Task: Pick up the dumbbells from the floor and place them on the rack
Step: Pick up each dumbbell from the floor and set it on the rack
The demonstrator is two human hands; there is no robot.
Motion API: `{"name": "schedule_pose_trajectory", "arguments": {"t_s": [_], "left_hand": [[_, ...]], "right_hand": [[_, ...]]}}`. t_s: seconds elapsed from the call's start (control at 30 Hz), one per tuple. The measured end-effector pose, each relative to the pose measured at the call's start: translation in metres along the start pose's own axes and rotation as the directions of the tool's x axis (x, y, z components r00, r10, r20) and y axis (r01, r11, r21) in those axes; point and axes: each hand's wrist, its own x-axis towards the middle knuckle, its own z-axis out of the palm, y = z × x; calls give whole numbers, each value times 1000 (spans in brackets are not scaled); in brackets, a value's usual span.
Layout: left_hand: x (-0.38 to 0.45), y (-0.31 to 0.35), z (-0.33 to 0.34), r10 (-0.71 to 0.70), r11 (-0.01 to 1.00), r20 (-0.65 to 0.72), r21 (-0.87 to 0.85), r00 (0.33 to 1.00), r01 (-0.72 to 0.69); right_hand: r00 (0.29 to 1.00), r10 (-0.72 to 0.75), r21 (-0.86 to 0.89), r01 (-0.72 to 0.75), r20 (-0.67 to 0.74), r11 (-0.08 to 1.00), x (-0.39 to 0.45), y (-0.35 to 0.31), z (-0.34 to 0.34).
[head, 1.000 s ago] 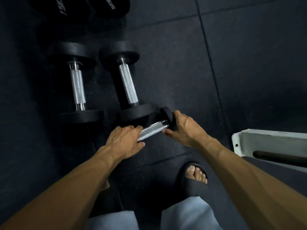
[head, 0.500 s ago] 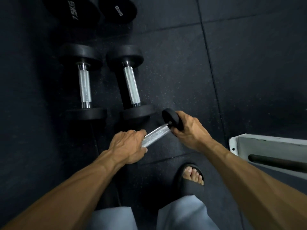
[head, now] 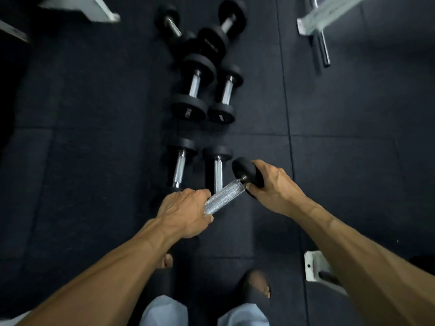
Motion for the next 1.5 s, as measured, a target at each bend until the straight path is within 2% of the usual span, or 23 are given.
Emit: {"name": "schedule_pose_trajectory", "arguments": {"t_s": [0.27,0.47,0.63,0.77,1.13,1.33,1.5], "left_hand": [[-119,-15,-131,-199,976,-214,-130,956,174],[-221,-35,-221,-343,932,-343,-243,874,270],[-299,-68,-280,-438,893,-412,-303,799,333],[-348,-105,-312,-495,860,-423,-360,759,361],[-428,-221,-374,-592,792,-459,-486,663,371],[-453,-275,-388,-711,685,-420,-595,564,420],[-458,-316,-385,-826,540,-335,-701,453,466]], "right_hand": [[963,-266,-129,270,50,954,-22,-162,-99],[868,-485,-218,496,107,841,-59,-299,-159],[786,-605,-249,616,127,747,-89,-406,-182],[726,-669,-267,684,160,679,-104,-482,-182],[642,-723,-336,760,253,557,-102,-664,-156],[514,-779,-325,851,360,412,-77,-752,-123],[359,-781,-265,930,510,254,-44,-820,-76]]}}
